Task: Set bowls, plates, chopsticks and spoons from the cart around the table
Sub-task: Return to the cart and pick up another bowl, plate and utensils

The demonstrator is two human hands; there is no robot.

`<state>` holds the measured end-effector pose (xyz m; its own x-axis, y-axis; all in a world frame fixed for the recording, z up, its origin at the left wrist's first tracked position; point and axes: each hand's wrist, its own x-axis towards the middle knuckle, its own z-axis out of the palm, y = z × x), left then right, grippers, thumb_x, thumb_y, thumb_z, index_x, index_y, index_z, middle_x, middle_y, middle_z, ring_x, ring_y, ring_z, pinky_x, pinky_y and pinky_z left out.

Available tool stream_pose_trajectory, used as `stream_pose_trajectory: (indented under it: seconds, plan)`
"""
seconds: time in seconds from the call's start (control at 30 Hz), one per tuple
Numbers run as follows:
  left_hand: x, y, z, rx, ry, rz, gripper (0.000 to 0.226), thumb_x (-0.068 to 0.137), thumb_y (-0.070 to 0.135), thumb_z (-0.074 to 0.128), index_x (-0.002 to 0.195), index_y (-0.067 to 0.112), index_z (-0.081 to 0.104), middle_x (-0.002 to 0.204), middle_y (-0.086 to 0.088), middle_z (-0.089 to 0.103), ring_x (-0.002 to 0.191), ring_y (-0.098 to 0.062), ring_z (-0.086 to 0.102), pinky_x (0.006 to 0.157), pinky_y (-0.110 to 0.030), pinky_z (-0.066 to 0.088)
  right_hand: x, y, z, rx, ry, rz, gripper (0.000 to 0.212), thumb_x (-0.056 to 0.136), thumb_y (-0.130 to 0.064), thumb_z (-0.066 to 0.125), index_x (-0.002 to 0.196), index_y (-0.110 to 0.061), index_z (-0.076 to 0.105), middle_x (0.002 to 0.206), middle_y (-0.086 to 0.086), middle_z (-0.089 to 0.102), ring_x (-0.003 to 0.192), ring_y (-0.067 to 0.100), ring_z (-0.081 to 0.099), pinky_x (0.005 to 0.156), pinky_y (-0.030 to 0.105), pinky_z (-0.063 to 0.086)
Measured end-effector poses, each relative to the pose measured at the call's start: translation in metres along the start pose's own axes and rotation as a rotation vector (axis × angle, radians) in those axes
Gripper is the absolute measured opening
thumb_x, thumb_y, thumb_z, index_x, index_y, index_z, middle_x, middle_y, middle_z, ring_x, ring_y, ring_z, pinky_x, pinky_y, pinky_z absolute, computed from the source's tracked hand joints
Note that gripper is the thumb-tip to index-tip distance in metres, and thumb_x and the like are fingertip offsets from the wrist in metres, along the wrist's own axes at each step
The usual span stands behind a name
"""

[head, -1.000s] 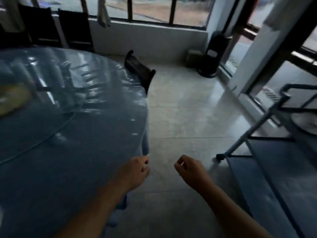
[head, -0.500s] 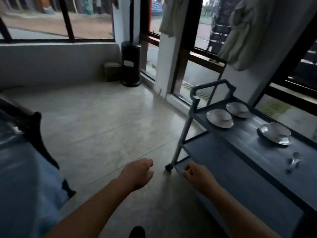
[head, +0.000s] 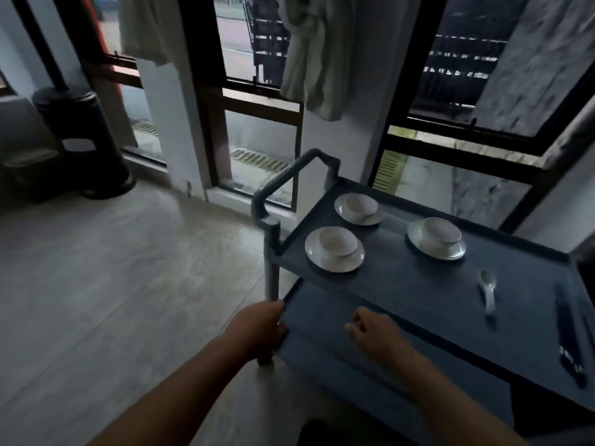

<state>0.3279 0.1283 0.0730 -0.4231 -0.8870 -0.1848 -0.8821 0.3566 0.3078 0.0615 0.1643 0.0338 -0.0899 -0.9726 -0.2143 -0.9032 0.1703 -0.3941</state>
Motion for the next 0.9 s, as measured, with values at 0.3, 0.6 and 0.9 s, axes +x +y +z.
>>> stream_pose_trajectory:
  seconds: [0.3, 0.6, 0.9]
  plan:
    - [0.185, -0.007, -0.021, -0.140, -0.012, -0.067, 0.029, 0.095, 0.026, 0.055, 0.122, 0.017, 0.059, 0.116, -0.004, 0.068, 0.104, -0.022, 0.066, 0.090, -0.037, 0.055, 0.143, 0.058, -0.018, 0.310, 0.067, 0.237, 0.019, 0.088, -0.035, 0.065, 0.081, -0.022, 0.051, 0.073, -0.001, 0.061, 0.067, 0.016, 0.056, 0.061, 0.030, 0.044]
    - [0.296, -0.008, 0.000, -0.183, -0.075, -0.105, 0.039, 0.091, 0.029, 0.062, 0.126, 0.017, 0.052, 0.122, -0.007, 0.065, 0.107, -0.024, 0.063, 0.090, -0.039, 0.053, 0.212, 0.074, -0.023, 0.543, -0.032, 0.402, 0.024, 0.089, -0.035, 0.063, 0.093, -0.015, 0.051, 0.090, 0.015, 0.067, 0.078, 0.034, 0.068, 0.074, 0.051, 0.058]
    - [0.346, -0.013, 0.008, -0.444, -0.173, -0.227, 0.031, 0.085, 0.025, 0.066, 0.111, 0.015, 0.054, 0.099, -0.001, 0.060, 0.088, -0.022, 0.059, 0.074, -0.036, 0.051, 0.235, 0.059, -0.019, 0.477, 0.024, 0.543, 0.025, 0.084, -0.038, 0.066, 0.080, -0.024, 0.046, 0.081, 0.001, 0.059, 0.068, 0.018, 0.058, 0.062, 0.040, 0.050]
